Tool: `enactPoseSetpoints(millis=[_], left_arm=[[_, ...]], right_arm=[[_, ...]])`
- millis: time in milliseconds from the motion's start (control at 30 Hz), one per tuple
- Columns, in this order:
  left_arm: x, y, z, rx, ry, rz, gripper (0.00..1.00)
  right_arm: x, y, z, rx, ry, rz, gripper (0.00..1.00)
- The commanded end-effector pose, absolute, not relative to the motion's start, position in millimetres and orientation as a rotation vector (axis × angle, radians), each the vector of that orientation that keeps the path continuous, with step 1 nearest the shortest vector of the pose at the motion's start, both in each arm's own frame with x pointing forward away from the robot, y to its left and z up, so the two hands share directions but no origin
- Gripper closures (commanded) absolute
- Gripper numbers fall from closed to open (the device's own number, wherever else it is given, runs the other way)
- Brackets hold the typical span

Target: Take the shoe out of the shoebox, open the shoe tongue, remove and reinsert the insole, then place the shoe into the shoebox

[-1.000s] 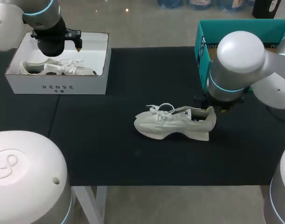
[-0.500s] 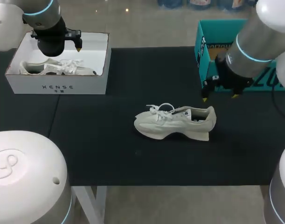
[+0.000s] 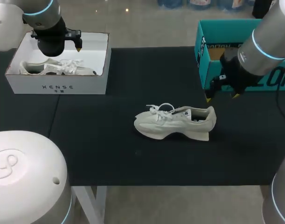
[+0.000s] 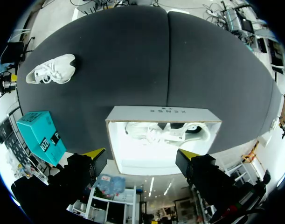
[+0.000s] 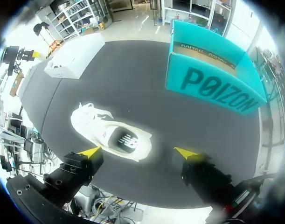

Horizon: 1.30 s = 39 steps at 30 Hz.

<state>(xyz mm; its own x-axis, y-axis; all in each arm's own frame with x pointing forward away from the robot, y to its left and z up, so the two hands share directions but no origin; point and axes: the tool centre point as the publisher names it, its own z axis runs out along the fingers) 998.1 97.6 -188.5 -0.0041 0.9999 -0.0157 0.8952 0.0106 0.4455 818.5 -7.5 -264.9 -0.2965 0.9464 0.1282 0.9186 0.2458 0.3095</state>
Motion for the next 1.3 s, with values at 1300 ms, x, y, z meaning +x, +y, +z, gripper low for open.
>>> enactPoseSetpoints(millis=[1300], left_arm=[[997.8, 97.9, -188.5, 1.952, 1.965, 0.448, 0.00]], right_arm=[[761.1, -84.4, -265.0, -0.718, 3.274, 0.354, 0.00]])
